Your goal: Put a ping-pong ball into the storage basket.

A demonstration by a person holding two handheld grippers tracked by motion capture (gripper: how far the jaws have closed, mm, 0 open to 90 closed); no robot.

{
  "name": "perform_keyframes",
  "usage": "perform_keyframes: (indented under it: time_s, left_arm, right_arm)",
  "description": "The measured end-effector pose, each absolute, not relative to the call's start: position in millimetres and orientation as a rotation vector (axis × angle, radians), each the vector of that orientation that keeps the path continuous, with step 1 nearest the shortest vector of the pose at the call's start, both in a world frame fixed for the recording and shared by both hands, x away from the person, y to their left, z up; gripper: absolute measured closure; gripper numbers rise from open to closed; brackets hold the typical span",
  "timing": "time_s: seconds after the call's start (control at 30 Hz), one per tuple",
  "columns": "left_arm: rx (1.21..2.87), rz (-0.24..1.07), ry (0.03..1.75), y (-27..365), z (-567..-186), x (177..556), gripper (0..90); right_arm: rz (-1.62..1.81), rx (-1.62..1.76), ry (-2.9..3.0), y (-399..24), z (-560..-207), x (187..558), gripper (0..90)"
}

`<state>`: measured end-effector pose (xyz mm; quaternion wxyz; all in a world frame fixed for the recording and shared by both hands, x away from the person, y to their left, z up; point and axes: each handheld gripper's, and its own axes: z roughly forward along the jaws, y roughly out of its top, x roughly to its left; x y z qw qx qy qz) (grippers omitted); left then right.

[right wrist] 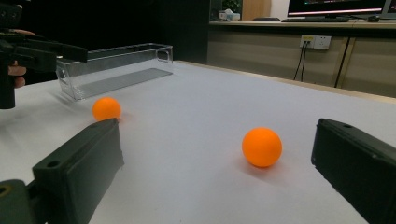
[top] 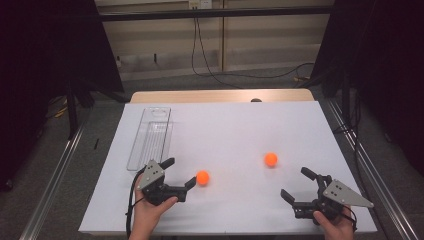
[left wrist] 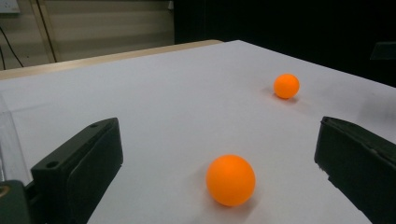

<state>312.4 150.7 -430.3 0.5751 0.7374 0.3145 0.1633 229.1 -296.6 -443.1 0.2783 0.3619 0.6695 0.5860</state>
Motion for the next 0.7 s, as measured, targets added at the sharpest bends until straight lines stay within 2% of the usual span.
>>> perform_keyframes:
  time_s: [0.7]
  left_arm:
    - [1.783,0.358,0.743,140.2,-432.6,315.0,2.3]
  right_arm:
    - [1.574,0.976,1.794,-296.8,-443.0,229.0,1.3]
